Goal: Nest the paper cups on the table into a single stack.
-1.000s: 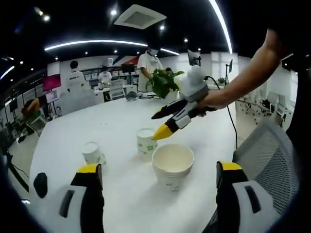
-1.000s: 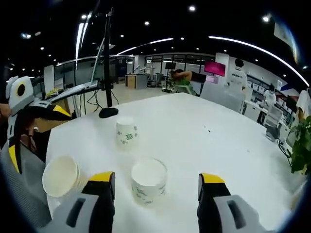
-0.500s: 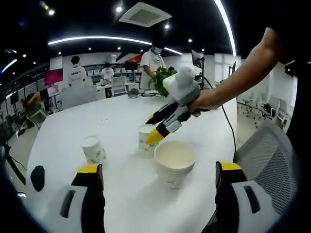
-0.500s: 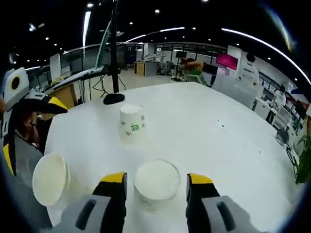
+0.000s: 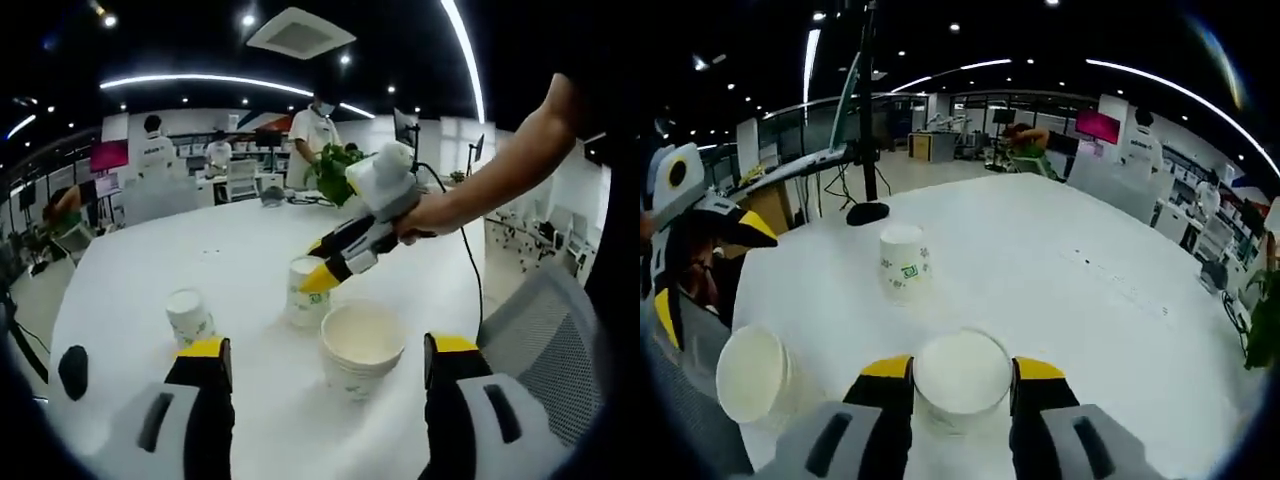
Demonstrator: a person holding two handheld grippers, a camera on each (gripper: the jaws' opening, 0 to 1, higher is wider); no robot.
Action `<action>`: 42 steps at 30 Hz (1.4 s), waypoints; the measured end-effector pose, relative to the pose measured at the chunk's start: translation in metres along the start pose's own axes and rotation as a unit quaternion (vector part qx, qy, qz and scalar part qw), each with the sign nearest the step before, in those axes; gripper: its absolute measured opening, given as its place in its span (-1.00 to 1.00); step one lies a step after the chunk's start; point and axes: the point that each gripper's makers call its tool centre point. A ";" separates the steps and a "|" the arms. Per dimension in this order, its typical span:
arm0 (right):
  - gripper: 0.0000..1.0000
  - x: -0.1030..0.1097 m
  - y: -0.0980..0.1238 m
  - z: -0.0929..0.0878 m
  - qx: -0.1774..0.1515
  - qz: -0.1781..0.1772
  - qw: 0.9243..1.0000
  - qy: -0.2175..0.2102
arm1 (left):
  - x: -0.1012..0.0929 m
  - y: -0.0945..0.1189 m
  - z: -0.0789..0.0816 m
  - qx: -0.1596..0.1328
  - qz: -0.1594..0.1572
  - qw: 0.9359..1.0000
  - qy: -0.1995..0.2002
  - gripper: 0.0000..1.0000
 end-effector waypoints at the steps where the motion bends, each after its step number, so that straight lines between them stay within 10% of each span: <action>1: -0.28 0.000 -0.001 -0.001 -0.003 -0.001 1.000 -0.006 | 0.000 -0.001 0.002 -0.003 -0.003 1.000 0.001 0.43; 25: -0.28 0.003 0.108 0.055 -0.096 -0.017 0.987 -0.125 | -0.009 -0.034 0.037 -0.019 -0.055 0.998 0.000 -0.06; 42: -0.29 0.031 0.127 0.067 -0.156 0.017 0.977 -0.144 | -0.016 -0.043 0.030 -0.014 -0.109 0.992 0.059 -0.39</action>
Point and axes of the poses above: the point that each gripper's makers call its tool centre point, and the gripper's own axes: y roughly backward along the fingers, x roughly to its left, z roughly out of its top, and after that the axes turned 13 degrees about -z, right-handed
